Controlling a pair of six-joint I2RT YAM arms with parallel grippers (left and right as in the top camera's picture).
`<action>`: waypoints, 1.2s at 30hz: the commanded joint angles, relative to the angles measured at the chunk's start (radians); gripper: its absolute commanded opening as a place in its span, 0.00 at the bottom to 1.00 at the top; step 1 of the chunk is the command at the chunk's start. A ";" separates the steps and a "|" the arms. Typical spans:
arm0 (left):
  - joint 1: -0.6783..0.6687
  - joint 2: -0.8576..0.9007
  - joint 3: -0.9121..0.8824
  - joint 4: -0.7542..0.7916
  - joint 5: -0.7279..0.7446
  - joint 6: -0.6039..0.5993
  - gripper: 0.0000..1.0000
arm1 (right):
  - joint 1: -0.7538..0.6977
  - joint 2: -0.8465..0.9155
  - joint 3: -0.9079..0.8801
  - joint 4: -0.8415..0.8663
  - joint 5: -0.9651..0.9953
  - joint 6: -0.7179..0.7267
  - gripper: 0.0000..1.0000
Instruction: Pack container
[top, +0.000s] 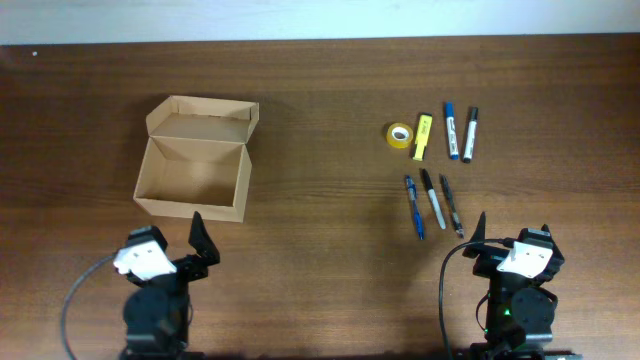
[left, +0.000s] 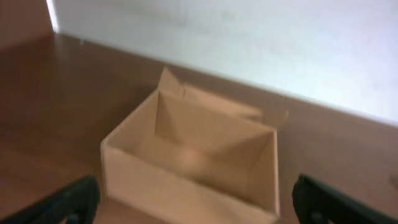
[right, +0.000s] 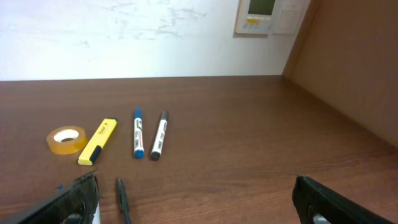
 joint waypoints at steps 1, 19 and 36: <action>-0.004 0.180 0.254 -0.117 0.014 -0.002 1.00 | -0.006 -0.011 -0.009 0.003 -0.006 0.007 0.99; -0.009 1.511 1.411 -0.734 0.408 0.055 1.00 | -0.006 -0.011 -0.009 0.003 -0.006 0.007 0.99; -0.178 1.835 1.411 -0.853 0.184 0.156 0.78 | -0.006 -0.011 -0.009 0.003 -0.006 0.007 0.99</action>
